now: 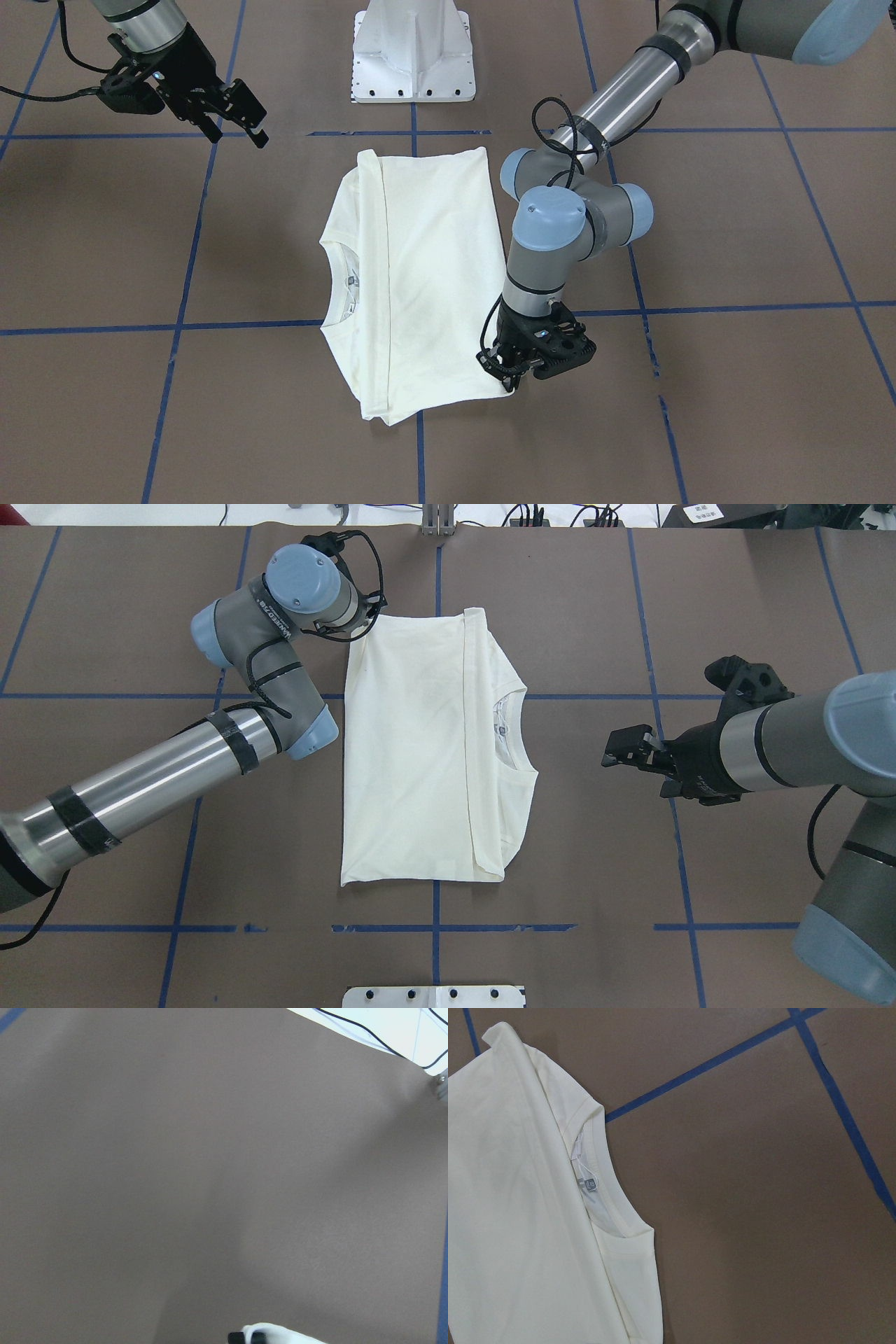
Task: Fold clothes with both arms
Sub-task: 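Move the right gripper over the collar edge while the left gripper withdraws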
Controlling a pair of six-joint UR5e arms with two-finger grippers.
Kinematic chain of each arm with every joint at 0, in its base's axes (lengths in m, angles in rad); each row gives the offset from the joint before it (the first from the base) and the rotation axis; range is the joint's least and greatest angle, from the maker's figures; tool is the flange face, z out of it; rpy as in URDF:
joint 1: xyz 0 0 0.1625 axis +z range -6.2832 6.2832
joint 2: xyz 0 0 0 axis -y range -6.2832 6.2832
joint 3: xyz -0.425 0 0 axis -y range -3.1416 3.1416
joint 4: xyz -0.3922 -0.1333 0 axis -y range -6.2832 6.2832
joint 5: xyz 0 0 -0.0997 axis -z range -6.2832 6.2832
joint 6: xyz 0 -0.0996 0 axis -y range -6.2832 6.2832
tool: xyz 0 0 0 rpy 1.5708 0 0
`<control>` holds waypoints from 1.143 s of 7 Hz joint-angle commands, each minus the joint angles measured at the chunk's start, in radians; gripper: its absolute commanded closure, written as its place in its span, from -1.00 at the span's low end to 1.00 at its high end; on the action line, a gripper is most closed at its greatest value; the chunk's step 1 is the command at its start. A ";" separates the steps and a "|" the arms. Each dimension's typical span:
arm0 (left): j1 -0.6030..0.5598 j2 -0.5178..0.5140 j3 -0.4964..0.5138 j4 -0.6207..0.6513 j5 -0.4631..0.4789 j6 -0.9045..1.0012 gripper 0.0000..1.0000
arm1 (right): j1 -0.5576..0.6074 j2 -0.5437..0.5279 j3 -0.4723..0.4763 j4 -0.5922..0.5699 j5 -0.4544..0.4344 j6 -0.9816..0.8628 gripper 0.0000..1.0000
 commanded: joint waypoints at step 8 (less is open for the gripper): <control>-0.038 0.241 -0.496 0.201 -0.121 0.206 -0.99 | -0.047 0.154 -0.165 -0.017 -0.057 -0.136 -1.00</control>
